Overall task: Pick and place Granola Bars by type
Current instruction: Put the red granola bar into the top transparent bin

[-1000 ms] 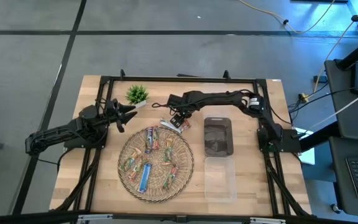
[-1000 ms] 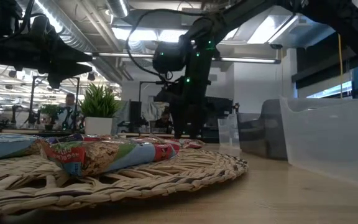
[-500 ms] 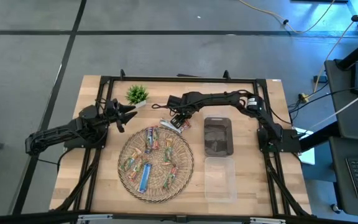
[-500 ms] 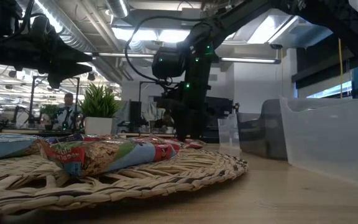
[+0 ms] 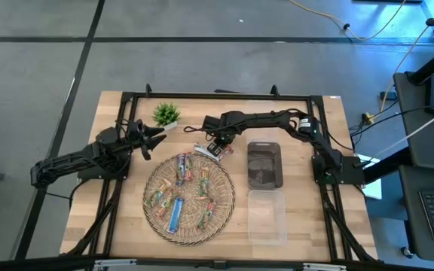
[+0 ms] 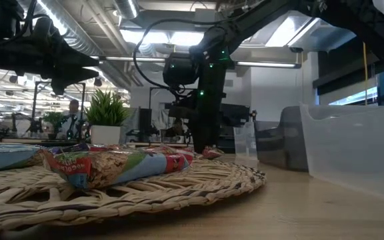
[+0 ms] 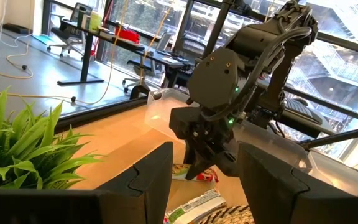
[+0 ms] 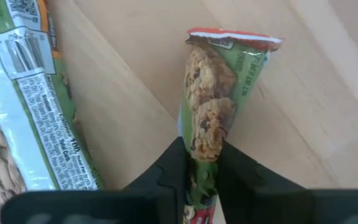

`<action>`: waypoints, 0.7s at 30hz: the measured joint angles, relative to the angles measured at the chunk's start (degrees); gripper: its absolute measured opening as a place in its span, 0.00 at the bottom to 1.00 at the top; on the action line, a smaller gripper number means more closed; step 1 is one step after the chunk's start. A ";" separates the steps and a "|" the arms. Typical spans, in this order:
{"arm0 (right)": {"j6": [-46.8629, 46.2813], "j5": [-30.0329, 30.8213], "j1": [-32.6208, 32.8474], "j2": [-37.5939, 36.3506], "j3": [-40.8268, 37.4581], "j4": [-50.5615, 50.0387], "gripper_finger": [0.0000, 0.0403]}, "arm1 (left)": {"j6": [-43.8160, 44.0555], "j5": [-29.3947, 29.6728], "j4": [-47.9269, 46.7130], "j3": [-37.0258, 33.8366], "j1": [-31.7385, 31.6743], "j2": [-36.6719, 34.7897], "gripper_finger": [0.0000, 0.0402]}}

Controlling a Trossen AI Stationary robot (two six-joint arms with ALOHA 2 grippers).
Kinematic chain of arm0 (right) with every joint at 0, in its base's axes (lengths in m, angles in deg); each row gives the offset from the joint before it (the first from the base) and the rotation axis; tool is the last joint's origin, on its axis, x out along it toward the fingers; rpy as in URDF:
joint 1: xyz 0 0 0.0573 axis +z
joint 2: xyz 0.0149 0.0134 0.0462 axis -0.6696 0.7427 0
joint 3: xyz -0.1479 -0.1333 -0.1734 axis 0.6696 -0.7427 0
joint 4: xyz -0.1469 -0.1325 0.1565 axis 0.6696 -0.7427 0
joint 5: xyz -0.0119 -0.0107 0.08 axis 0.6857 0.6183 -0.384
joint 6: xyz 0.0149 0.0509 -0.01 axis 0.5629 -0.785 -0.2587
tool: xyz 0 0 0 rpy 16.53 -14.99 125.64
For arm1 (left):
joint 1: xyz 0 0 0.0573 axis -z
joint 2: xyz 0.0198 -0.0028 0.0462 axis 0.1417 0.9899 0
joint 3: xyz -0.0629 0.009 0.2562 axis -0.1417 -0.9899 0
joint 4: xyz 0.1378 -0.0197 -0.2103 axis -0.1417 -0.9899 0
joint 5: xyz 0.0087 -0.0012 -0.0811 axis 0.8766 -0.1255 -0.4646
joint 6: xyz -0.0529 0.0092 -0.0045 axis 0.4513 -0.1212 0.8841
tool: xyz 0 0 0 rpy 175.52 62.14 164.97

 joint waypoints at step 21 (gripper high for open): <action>6.27 9.80 -4.85 -16.94 8.26 -20.57 0.16 | 0.01 -0.20 0.00 0.00 0.00 0.00 0.42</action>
